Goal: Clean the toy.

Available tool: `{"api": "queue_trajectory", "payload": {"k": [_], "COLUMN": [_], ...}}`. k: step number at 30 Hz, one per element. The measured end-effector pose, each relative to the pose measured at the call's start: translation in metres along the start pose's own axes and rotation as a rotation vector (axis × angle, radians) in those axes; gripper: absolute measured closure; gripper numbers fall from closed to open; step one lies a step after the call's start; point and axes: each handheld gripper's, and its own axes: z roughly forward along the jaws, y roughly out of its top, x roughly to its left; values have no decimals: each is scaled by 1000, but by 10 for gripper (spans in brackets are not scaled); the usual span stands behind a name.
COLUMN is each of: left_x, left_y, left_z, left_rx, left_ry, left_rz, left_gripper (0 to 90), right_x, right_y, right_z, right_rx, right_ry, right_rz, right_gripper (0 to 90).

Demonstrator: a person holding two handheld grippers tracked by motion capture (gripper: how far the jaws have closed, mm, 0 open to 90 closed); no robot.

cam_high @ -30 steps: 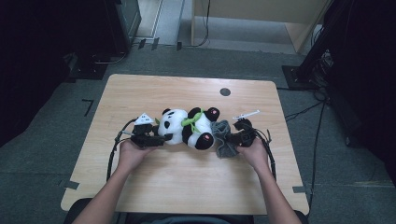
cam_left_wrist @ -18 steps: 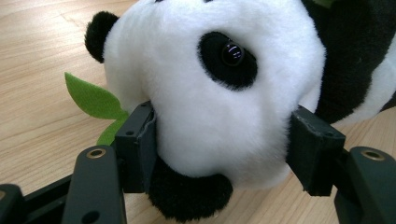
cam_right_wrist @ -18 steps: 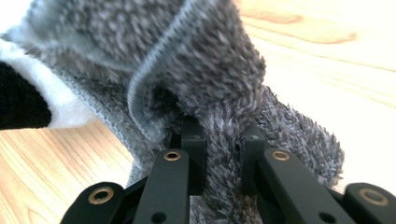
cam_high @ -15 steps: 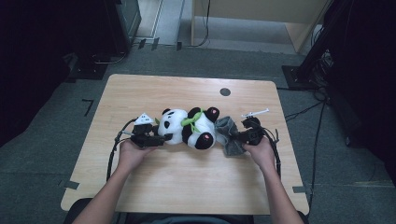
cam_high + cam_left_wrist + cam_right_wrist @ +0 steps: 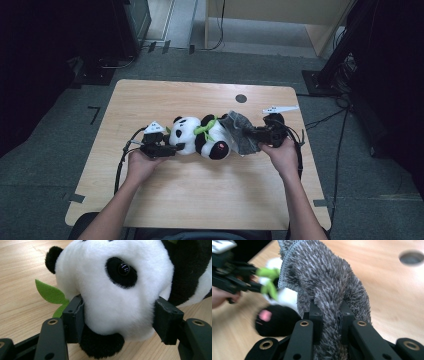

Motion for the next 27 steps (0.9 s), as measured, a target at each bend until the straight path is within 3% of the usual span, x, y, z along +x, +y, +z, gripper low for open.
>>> {"api": "queue_trajectory", "payload": {"k": [5,11,18,21,27], "left_x": [-2,-3,-4,-3,-3], "left_y": [1,1,1,1,0], "left_z": [-1,-2,-2,-2,-3], "left_rx": [1,-3,-9,-11,-19], "left_ry": [13,18,19,21,22], "left_rz": [14,16,15,15,6], "left_gripper": [365,380,380,380,379], "right_x": [29,69,110,124,130], "right_y": [24,50,70,75,71], "right_z": [-4,11,50,75,125], "right_rx": [-55,-34,23,60,160], "right_ry": [61,105,153,164,131], "right_rz": [-56,-138,-171,-180,-144], "right_gripper": [794,794,793,793,793]}}
